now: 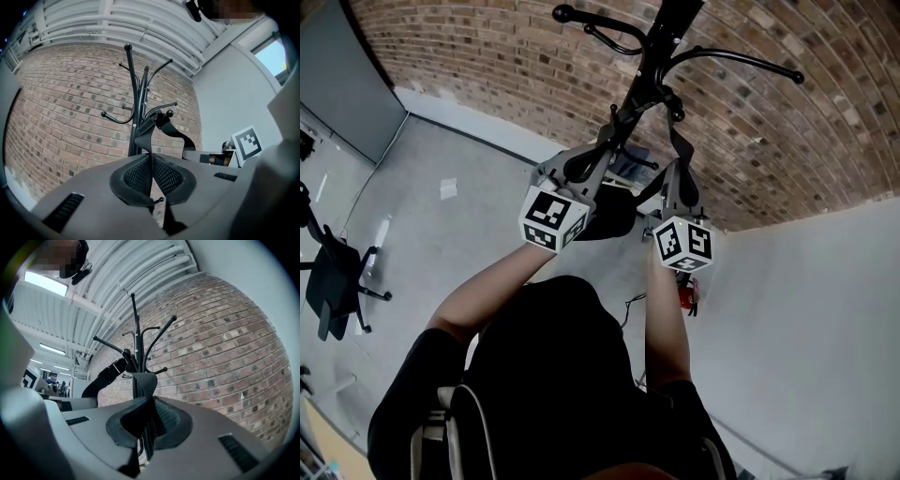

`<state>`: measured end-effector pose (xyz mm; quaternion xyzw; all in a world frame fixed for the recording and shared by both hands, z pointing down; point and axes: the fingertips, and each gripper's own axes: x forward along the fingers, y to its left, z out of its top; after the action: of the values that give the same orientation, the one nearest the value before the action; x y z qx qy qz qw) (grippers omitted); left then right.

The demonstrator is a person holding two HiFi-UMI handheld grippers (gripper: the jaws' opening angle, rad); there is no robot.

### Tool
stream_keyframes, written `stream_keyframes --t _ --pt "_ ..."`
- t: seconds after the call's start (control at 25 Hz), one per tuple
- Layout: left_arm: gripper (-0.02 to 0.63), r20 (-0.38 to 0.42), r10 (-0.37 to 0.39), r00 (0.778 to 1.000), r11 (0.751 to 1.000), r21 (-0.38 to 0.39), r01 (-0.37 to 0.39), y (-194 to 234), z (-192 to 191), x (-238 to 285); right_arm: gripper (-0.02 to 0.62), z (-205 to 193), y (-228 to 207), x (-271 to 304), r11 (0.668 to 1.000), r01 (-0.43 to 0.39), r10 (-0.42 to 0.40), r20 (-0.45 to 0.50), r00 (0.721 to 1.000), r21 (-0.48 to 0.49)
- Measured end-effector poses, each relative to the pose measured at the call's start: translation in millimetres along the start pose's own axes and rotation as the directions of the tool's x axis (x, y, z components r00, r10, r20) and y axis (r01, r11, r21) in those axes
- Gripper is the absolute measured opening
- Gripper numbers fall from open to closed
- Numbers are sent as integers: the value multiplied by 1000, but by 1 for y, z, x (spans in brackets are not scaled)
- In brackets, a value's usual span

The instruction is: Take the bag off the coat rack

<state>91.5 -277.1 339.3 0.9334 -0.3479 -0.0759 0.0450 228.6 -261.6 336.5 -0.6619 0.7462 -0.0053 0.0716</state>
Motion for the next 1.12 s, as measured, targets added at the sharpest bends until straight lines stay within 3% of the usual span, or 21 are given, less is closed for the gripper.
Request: stream_keyframes --t 0.32,0.96,1.12 --pt "23 19 0 1000 1000 -6 0 -7 26 -7 21 25 2 -17 999 9 -12 64 998 38" --pt "23 177 1 984 999 -43 6 -5 102 -32 21 98 -7 -66 990 18 -51 231 972 141" --pt "23 198 -7 980 998 -64 20 -9 117 -36 21 120 2 -80 993 20 -49 252 967 119"
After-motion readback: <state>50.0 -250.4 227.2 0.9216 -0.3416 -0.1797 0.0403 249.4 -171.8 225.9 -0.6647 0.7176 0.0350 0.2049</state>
